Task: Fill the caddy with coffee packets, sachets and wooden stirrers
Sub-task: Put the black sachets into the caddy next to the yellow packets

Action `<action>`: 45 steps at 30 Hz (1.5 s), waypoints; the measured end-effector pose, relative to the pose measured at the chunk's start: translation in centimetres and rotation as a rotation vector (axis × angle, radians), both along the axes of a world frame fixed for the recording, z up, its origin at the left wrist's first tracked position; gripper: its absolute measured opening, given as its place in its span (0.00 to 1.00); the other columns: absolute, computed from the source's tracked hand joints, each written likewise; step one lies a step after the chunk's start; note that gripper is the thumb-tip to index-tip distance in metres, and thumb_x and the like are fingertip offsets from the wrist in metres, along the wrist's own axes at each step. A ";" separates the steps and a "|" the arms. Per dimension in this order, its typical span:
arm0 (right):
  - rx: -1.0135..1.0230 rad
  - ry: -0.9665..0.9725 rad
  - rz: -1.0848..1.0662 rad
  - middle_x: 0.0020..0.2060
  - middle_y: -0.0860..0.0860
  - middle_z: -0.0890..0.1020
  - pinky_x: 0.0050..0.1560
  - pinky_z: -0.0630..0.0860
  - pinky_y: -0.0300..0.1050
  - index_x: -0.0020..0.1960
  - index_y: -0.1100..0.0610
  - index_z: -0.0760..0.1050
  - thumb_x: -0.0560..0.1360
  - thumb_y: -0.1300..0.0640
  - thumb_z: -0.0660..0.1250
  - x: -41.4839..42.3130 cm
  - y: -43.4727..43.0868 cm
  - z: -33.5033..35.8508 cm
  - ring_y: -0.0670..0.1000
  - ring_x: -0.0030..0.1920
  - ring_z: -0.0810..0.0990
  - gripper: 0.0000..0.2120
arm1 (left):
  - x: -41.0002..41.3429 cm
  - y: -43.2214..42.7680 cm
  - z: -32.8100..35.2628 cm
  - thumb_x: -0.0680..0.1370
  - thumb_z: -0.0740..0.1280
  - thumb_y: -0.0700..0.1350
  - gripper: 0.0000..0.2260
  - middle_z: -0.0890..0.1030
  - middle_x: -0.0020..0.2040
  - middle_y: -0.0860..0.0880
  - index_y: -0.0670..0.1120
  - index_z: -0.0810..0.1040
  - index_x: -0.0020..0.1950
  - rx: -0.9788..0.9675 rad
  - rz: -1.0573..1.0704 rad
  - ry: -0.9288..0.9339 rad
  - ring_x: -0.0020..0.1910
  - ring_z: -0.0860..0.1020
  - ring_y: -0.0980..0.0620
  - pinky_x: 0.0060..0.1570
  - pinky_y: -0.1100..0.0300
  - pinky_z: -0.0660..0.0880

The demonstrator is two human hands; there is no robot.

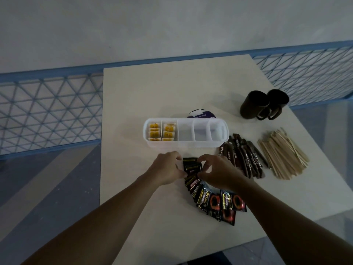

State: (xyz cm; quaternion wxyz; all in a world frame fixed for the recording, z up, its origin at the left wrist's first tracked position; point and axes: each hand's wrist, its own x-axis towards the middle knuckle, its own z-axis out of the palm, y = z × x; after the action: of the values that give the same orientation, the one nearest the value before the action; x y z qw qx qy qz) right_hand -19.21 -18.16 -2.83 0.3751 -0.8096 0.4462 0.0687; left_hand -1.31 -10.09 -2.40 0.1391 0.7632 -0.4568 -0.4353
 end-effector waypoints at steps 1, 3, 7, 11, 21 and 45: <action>0.005 -0.001 -0.006 0.54 0.50 0.83 0.43 0.70 0.33 0.70 0.52 0.71 0.75 0.52 0.73 -0.2 0.0 -0.2 0.47 0.49 0.81 0.25 | -0.5 0.0 -0.1 0.68 0.79 0.48 0.32 0.80 0.54 0.46 0.47 0.71 0.69 0.027 -0.017 0.000 0.49 0.81 0.48 0.48 0.54 0.80; 0.028 -0.001 -0.017 0.56 0.52 0.82 0.44 0.70 0.34 0.73 0.54 0.67 0.75 0.51 0.73 -0.4 -0.1 -0.5 0.47 0.49 0.80 0.30 | -1.6 0.0 -0.2 0.66 0.80 0.47 0.38 0.78 0.61 0.44 0.47 0.66 0.72 0.059 -0.044 0.004 0.56 0.79 0.45 0.53 0.53 0.78; 0.098 -0.005 -0.023 0.59 0.56 0.81 0.47 0.71 0.36 0.75 0.58 0.63 0.74 0.53 0.74 -0.6 -0.4 -0.8 0.49 0.49 0.79 0.34 | -3.2 -0.1 -0.9 0.65 0.80 0.44 0.42 0.77 0.63 0.43 0.45 0.62 0.73 0.069 -0.031 -0.035 0.61 0.77 0.44 0.50 0.56 0.75; 0.174 -0.045 -0.024 0.57 0.59 0.81 0.48 0.79 0.42 0.72 0.59 0.67 0.75 0.58 0.73 -0.3 -0.9 -1.1 0.52 0.50 0.82 0.29 | -4.0 -0.3 -1.9 0.67 0.79 0.41 0.39 0.77 0.63 0.43 0.44 0.63 0.73 0.042 0.058 -0.058 0.61 0.77 0.44 0.51 0.57 0.75; 0.159 -0.082 -0.032 0.53 0.54 0.83 0.57 0.80 0.56 0.65 0.56 0.74 0.72 0.58 0.74 0.3 -2.3 -2.1 0.54 0.53 0.82 0.22 | -4.3 -0.7 -2.6 0.69 0.79 0.45 0.28 0.81 0.60 0.47 0.45 0.74 0.67 -0.069 0.282 -0.047 0.60 0.78 0.47 0.56 0.58 0.74; -0.006 -0.318 0.015 0.45 0.48 0.82 0.40 0.81 0.41 0.53 0.52 0.73 0.76 0.60 0.72 2.9 -5.0 1.0 0.48 0.44 0.82 0.10 | -1.2 -2.2 1.3 0.75 0.74 0.46 0.10 0.81 0.44 0.54 0.45 0.80 0.52 -0.347 0.367 -0.044 0.43 0.79 0.54 0.40 0.68 0.72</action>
State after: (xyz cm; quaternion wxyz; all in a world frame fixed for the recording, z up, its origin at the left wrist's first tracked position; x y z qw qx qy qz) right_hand -16.35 -23.18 -1.79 0.4379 -0.8148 0.3752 -0.0588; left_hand -2.47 -12.31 -1.09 0.3345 0.8074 -0.3814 -0.3011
